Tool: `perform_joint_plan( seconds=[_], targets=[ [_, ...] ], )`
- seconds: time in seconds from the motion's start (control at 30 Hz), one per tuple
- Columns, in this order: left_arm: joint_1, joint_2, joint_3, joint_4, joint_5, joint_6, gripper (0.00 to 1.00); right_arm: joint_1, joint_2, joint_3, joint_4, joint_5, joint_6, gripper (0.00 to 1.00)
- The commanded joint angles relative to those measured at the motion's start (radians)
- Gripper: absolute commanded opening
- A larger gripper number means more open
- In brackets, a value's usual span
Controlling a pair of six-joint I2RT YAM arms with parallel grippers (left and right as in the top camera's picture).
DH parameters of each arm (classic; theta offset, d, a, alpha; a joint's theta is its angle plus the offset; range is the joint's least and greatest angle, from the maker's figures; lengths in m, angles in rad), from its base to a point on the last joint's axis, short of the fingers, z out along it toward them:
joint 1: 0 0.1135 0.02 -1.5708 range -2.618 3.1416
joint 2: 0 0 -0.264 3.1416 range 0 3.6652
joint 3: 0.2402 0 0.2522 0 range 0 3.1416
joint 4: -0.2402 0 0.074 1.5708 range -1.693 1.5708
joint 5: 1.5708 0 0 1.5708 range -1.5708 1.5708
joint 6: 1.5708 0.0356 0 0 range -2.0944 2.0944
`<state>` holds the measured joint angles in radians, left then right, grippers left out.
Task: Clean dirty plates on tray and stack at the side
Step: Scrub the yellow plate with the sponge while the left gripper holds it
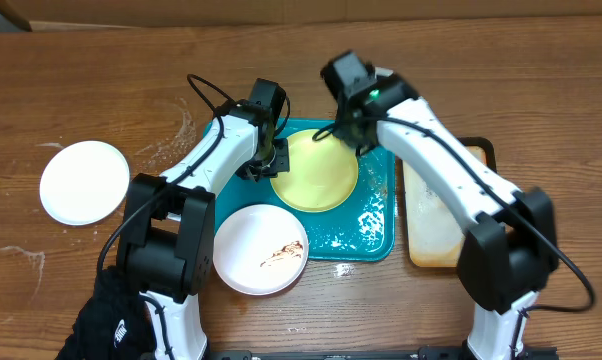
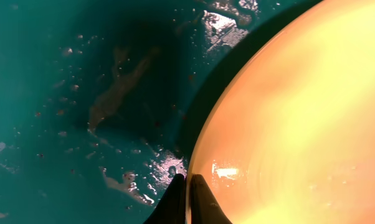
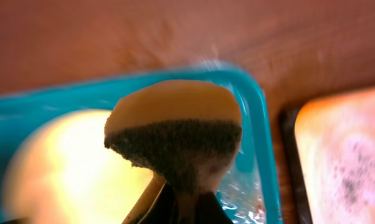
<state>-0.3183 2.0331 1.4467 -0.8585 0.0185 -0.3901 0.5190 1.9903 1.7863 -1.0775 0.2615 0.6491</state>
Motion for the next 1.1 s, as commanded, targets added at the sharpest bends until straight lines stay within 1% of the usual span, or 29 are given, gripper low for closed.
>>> perform_joint_plan(
  seconds=[0.0,0.17,0.4,0.53,0.67,0.8,0.9,1.07],
  targets=[
    [0.005,0.005,0.016,-0.003,-0.028,-0.012,0.04,-0.002,-0.047,0.034,-0.002,-0.08,-0.048,0.04],
    [0.005,0.005,0.016,-0.002,-0.027,-0.018,0.04,-0.002,-0.032,-0.08,0.098,-0.239,-0.002,0.04],
    [0.005,0.005,0.016,-0.002,-0.017,-0.019,0.04,0.0,0.031,-0.303,0.348,-0.416,0.056,0.04],
    [0.005,0.005,0.016,-0.002,-0.009,-0.026,0.04,0.016,0.059,-0.385,0.446,-0.451,0.093,0.04],
    [0.005,0.005,0.016,-0.002,0.002,-0.03,0.04,0.039,0.086,-0.408,0.494,-0.465,0.118,0.04],
    [0.005,0.005,0.016,-0.006,0.007,-0.037,0.04,0.058,0.099,-0.409,0.507,-0.439,0.13,0.04],
    [0.005,0.005,0.016,-0.01,0.008,-0.037,0.04,0.058,0.099,-0.409,0.455,-0.317,0.129,0.04],
    [0.005,0.005,0.016,-0.019,0.007,-0.037,0.04,0.031,0.099,-0.409,0.33,-0.09,0.08,0.04]
  ],
)
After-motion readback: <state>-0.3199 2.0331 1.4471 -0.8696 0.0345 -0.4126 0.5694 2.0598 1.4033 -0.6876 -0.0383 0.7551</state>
